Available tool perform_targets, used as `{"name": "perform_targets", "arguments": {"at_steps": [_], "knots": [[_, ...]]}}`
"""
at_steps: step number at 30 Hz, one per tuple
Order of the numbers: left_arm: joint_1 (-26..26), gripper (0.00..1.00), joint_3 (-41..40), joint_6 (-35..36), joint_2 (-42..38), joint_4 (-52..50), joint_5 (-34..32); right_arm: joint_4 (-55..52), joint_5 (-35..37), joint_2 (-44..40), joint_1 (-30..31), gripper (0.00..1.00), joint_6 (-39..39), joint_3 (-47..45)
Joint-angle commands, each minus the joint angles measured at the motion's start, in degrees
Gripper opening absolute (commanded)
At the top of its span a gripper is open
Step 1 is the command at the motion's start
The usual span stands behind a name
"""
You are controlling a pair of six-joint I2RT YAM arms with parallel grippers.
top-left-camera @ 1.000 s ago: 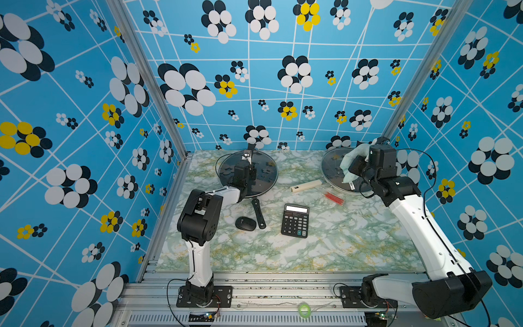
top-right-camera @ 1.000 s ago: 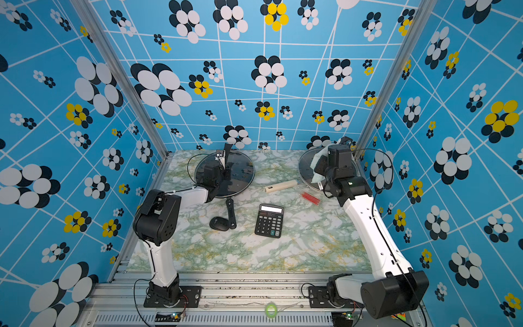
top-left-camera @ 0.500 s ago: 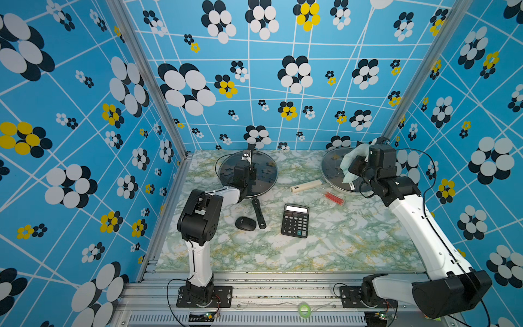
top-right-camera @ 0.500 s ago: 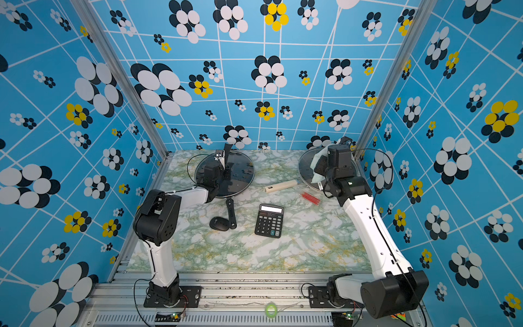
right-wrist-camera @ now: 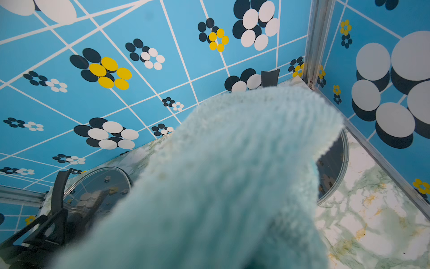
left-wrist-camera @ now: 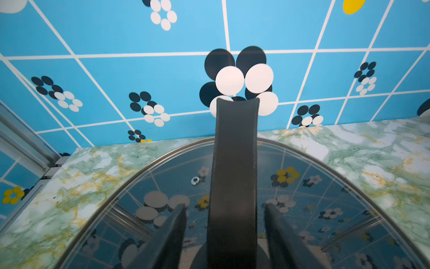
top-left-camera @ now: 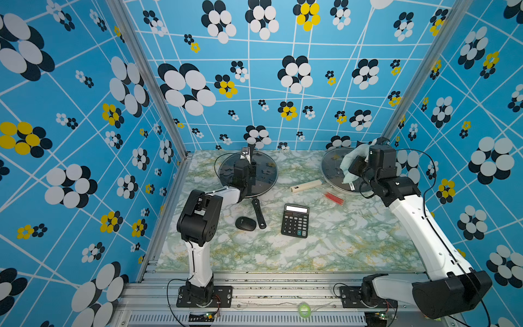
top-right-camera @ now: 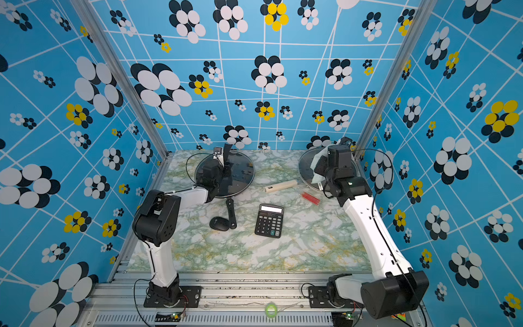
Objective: Wipe the pot lid with a cloth
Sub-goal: Place the pot lid on the cooking pot, then place the cleaning item at the center of the board.
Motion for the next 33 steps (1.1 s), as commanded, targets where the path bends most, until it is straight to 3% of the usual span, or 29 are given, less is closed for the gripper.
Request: {"name": "perform_targets", "arguments": {"at_steps": [1, 7, 14, 15, 17, 18, 19, 27, 33], "knots": [[-0.8, 0.99, 0.5, 1.9, -5.0, 4.9, -1.7, -1.4, -2.0, -0.7, 0.1, 0.02, 0.4, -2.2], [-2.3, 0.99, 2.5, 3.7, -11.0, 3.1, -1.4, -1.8, -9.6, -1.1, 1.7, 0.19, 4.3, -11.8], [-2.6, 0.99, 7.5, -7.6, -17.3, -11.6, 6.0, 1.7, -9.5, 1.0, 7.6, 0.39, 8.7, -22.7], [-2.5, 0.99, 8.9, -8.9, -17.7, -14.6, 7.0, 2.6, -9.3, 1.5, 7.7, 0.55, 9.4, -24.0], [-2.5, 0.99, 10.5, -9.9, -18.2, -18.7, 8.0, 3.4, -8.7, 2.6, 7.7, 0.77, 9.9, -24.8], [-2.6, 0.99, 10.8, -10.5, -18.5, -20.1, 8.1, 3.4, -8.5, 3.5, 7.7, 0.95, 9.9, -24.7], [-2.6, 0.99, 10.6, -11.1, -18.9, -20.8, 7.8, 2.8, -8.7, 4.5, 7.7, 0.99, 9.9, -24.1], [-2.5, 0.99, 6.9, -13.5, -23.7, -25.8, 3.9, -15.3, -10.6, 10.5, 7.7, 0.99, 6.5, -11.0], [-2.1, 0.99, 3.7, -14.7, -27.1, -27.8, 3.2, -2.3, -19.5, -1.0, 7.5, 0.99, 6.5, -13.8]]}}
